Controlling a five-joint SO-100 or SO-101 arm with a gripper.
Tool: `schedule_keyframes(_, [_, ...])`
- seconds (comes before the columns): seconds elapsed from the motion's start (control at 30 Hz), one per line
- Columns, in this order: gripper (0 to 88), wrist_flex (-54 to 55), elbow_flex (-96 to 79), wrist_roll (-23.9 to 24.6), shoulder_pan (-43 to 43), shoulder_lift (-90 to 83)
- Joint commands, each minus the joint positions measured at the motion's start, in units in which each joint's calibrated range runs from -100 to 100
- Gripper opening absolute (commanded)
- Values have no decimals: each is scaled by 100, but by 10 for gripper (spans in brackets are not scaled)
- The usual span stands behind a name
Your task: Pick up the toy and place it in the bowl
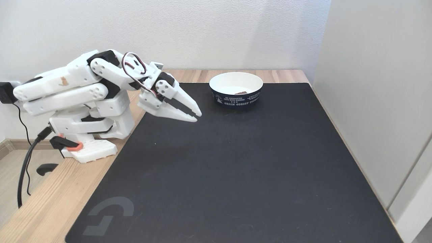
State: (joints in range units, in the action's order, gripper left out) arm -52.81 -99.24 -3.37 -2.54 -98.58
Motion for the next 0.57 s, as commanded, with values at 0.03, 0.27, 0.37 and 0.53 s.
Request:
schedule_keyframes(0.03, [24, -54, -31, -12, -1, -75])
schedule_keyframes(0.27, [24, -45, -31, -28, -35, -75])
schedule_keyframes(0.37, [24, -45, -31, -28, -35, -75])
schedule_keyframes(0.53, [24, -45, -31, -28, -35, -75])
